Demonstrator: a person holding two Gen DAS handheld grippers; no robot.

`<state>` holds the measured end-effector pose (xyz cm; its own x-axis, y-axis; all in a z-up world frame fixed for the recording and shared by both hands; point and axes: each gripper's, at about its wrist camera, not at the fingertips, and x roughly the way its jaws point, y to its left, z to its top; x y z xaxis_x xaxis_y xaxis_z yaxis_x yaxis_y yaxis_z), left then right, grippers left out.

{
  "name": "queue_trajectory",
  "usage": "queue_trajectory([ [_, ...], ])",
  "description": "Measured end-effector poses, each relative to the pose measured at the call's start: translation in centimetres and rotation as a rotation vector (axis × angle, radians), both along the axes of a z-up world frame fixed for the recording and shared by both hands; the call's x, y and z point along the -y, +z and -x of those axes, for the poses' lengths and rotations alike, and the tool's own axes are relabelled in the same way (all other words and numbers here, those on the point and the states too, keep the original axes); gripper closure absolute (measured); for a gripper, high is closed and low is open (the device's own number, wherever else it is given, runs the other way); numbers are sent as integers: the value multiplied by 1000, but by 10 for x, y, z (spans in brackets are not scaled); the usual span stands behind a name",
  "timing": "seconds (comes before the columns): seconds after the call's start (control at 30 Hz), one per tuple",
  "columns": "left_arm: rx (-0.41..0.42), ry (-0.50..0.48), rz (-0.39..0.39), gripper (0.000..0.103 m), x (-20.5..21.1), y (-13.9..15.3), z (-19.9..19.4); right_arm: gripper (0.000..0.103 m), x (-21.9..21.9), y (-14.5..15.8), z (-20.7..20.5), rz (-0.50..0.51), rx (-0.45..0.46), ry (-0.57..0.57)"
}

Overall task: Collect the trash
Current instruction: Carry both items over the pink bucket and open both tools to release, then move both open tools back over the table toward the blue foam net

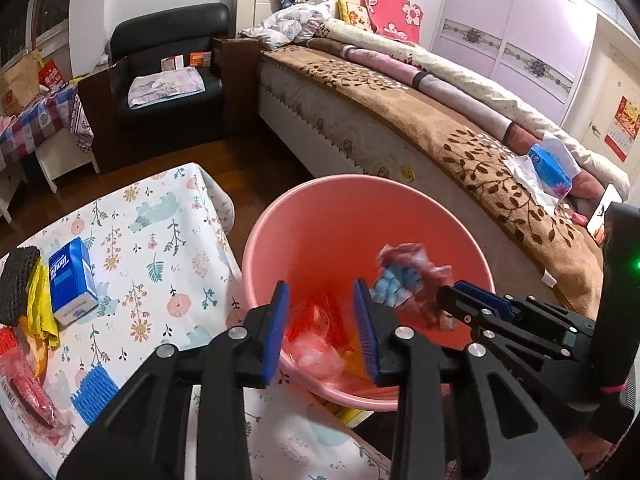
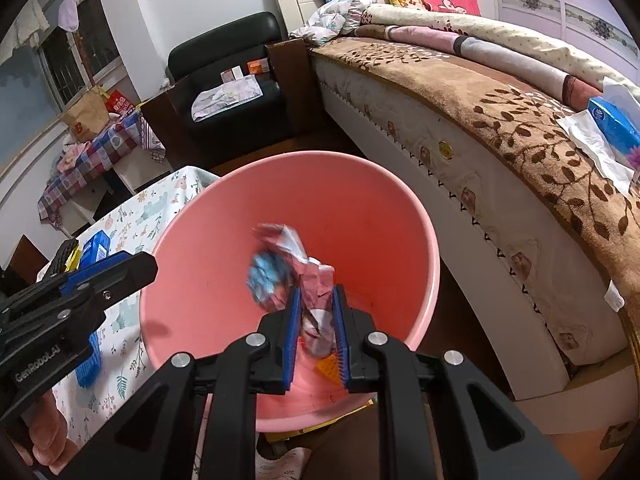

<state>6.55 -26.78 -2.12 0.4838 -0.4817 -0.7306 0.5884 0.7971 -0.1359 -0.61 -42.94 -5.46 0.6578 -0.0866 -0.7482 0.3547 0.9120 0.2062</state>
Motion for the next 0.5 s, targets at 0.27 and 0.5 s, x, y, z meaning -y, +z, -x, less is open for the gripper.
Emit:
queue_trajectory([
  [0.27,29,-6,18,70,-7,9,7,72,-6,8,5,2,23,6],
  [0.5,47,15,33,70,-26,18,14,65,-26,19,9,-3,72,59],
])
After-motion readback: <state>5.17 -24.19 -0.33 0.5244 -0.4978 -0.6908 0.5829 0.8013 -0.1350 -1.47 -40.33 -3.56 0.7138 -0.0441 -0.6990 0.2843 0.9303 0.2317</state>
